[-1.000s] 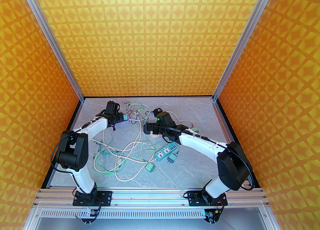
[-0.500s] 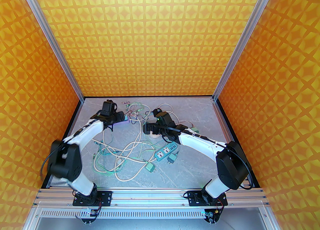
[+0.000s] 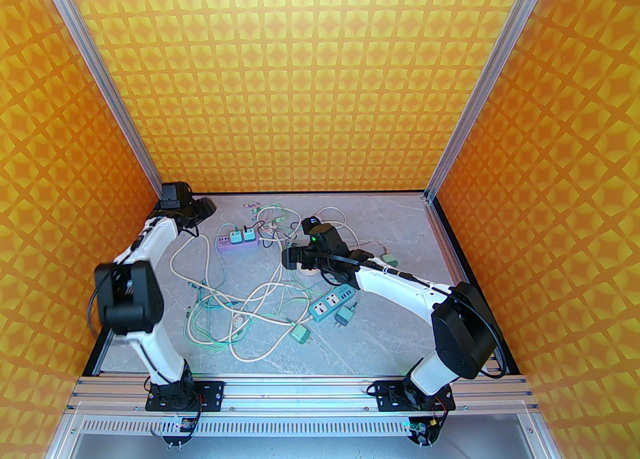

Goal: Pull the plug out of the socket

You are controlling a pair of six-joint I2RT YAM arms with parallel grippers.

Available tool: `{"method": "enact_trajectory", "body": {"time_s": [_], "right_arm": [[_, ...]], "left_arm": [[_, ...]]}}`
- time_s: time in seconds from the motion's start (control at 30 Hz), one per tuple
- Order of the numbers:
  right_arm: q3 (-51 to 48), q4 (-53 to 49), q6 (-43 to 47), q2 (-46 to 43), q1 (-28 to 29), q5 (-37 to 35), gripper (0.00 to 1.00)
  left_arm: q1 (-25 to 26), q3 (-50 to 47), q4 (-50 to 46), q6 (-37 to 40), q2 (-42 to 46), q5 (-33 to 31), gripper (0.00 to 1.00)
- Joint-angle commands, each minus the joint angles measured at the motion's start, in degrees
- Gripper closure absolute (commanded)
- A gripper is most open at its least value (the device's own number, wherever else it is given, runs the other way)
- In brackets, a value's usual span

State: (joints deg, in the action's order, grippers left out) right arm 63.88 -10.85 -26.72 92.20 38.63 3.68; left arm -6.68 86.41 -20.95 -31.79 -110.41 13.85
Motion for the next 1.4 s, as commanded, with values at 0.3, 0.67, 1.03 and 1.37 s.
{"method": "enact_trajectory", "body": {"time_s": [0.3, 0.67, 1.03, 1.37], "right_arm": [[4.96, 0.54, -0.64, 5.06, 5.23, 1.76, 0.01], [16.34, 2.28, -3.81, 19.13, 7.84, 7.64, 0.01], [17.45, 2.68, -3.94, 22.98, 7.86, 7.26, 0.2], [14.57, 1.9, -4.22, 22.18, 7.09, 4.42, 0.47]], "left_arm": [[-0.22, 7.96, -4.79, 3.06, -12.61, 8.83, 0.8], [0.16, 4.01, -6.1, 5.04, -15.54, 11.38, 0.81], [4.48, -7.07, -2.61, 2.41, -9.31, 11.51, 0.88], [13.34, -25.29, 8.23, -4.21, 0.43, 11.55, 0.88]]}}
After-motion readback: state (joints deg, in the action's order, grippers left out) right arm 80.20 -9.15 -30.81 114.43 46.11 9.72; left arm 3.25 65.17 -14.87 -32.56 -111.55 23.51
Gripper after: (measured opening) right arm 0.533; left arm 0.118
